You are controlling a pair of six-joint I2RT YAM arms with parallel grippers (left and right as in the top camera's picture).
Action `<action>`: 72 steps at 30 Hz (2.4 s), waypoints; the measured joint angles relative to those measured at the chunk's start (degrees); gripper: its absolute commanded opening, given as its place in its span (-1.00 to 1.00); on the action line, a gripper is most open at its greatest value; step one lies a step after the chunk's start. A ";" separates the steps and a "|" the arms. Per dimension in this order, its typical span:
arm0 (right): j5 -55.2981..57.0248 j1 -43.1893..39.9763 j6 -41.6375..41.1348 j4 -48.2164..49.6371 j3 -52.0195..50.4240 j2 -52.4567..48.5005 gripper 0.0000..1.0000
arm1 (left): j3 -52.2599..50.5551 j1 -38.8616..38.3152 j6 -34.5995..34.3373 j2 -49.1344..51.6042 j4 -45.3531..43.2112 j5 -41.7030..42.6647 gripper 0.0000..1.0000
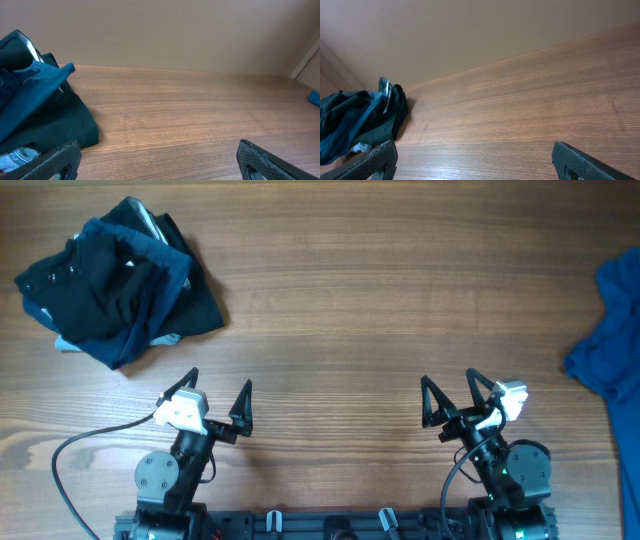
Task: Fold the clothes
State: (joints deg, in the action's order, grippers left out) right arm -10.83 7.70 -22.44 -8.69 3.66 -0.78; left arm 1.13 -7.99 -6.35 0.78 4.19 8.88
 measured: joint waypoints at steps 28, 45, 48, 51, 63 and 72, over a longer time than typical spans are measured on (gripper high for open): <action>0.00 0.00 0.00 0.02 0.00 0.00 0.99 | 0.00 0.00 0.00 0.02 0.00 0.00 1.00; -6.64 0.00 -9.44 0.63 0.02 -0.33 0.99 | 0.00 0.00 -3.54 2.75 0.04 1.95 1.00; -9.29 0.00 -9.22 0.55 1.57 -1.66 0.99 | 1.97 0.00 -3.89 4.20 1.73 3.02 1.00; -10.38 0.00 -7.08 0.42 6.91 -5.18 1.00 | 8.50 0.00 -4.02 7.67 3.21 2.34 1.00; -4.22 -0.81 -2.34 -28.85 50.51 -56.72 0.99 | 48.74 0.00 -4.11 48.19 29.59 -0.48 1.00; -5.64 -20.96 4.87 -46.97 83.62 -90.01 0.99 | 71.47 0.00 -3.85 67.36 47.60 0.20 1.00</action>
State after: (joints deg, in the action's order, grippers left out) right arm -16.47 -13.26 -17.56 -55.66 87.29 -90.78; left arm 72.60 -7.99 -10.20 68.14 51.79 9.08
